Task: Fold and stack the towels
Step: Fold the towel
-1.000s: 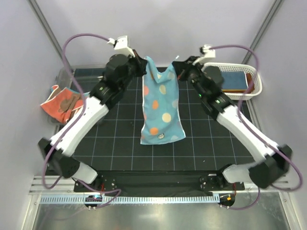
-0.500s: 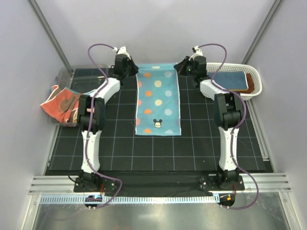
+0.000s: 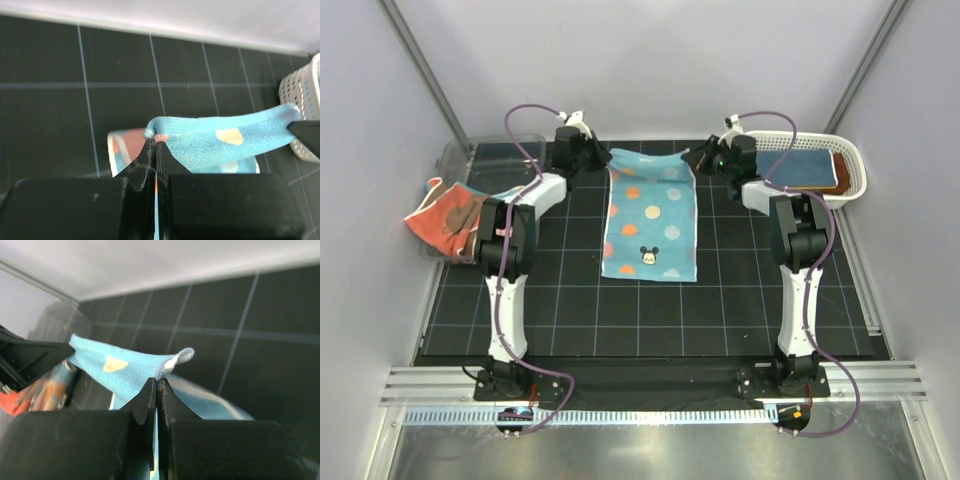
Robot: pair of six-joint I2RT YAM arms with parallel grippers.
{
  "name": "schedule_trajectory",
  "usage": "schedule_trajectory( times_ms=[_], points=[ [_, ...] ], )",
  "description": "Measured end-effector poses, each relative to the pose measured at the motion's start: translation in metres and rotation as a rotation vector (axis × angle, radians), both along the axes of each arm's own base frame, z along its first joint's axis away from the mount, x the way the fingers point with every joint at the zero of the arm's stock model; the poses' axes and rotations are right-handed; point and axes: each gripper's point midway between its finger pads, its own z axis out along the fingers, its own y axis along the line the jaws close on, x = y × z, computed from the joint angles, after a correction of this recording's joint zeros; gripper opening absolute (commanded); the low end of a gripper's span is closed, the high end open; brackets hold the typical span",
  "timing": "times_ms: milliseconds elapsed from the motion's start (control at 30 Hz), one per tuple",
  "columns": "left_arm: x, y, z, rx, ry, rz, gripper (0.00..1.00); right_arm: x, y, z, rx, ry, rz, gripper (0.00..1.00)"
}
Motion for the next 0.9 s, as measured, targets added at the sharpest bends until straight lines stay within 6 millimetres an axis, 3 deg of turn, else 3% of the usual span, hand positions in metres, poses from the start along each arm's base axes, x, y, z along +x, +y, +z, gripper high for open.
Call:
schedule_trajectory(
  times_ms=[100, 200, 467, 633, 733, 900],
  points=[
    [-0.017, 0.000, -0.014, 0.002, 0.044, -0.021, 0.00, -0.023, -0.002, -0.022, -0.008, 0.069, 0.011, 0.01],
    [-0.037, 0.002, -0.022, 0.002, 0.082, -0.038, 0.00, -0.049, -0.004, -0.029, -0.015, 0.113, 0.022, 0.01],
    [-0.087, -0.002, 0.001, -0.023, 0.087, -0.092, 0.00, -0.096, -0.007, 0.014, -0.003, 0.069, 0.047, 0.01],
    [-0.121, -0.007, 0.011, -0.046, 0.096, -0.112, 0.00, -0.136, -0.008, 0.015, -0.006, 0.086, 0.059, 0.01],
    [-0.142, -0.010, 0.002, -0.041, 0.121, -0.122, 0.00, -0.161, -0.007, 0.003, -0.012, 0.121, 0.068, 0.01],
    [-0.176, -0.009, -0.031, -0.025, 0.203, -0.124, 0.00, -0.191, -0.003, -0.019, -0.022, 0.179, 0.090, 0.01]
  ],
)
